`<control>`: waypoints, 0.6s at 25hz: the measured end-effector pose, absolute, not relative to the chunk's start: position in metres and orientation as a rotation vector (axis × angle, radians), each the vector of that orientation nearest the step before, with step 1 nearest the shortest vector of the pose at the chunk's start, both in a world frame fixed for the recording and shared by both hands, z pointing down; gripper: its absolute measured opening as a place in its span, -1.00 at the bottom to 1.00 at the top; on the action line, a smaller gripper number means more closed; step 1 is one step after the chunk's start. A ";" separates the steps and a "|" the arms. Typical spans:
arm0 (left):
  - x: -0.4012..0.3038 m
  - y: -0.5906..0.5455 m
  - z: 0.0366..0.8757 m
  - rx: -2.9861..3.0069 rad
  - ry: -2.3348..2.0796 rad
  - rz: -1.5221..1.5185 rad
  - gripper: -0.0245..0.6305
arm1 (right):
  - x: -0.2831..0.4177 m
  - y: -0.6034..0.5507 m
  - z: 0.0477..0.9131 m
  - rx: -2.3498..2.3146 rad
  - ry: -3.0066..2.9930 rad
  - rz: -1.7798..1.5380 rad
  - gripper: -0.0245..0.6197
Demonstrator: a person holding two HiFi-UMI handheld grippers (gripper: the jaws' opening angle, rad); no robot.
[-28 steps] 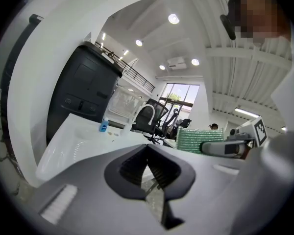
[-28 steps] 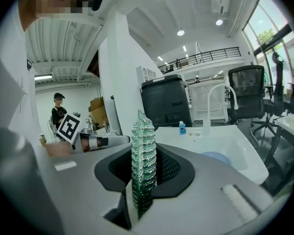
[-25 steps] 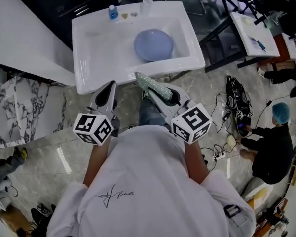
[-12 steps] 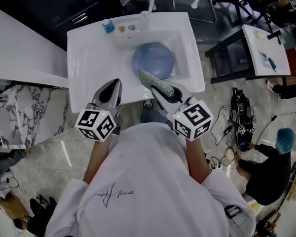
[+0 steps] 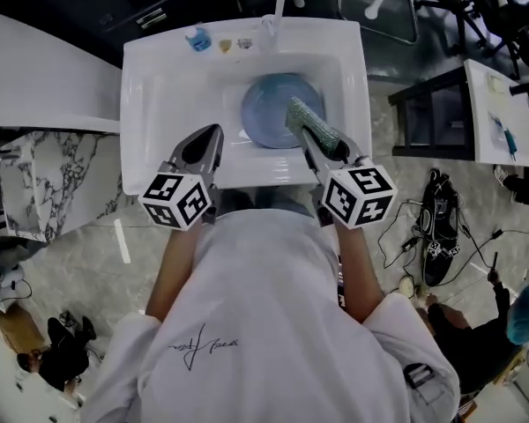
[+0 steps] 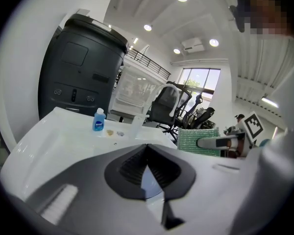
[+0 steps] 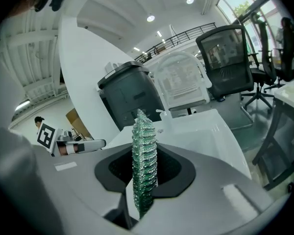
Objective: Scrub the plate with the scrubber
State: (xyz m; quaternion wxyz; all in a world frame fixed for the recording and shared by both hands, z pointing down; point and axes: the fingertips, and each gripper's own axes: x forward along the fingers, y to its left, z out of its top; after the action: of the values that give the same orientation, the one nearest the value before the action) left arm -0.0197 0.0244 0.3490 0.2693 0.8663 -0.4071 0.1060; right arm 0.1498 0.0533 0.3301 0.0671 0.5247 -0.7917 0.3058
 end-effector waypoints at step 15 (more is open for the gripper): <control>-0.002 -0.006 0.423 2.196 -1.067 0.433 -0.92 | 0.156 0.051 0.398 1.449 -2.210 1.045 -0.76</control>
State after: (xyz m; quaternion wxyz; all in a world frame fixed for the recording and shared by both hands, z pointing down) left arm -0.0021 -0.0060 0.4225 0.3251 0.8375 -0.4070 0.1651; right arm 0.1559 0.0512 0.3976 0.1492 0.5041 -0.7690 0.3636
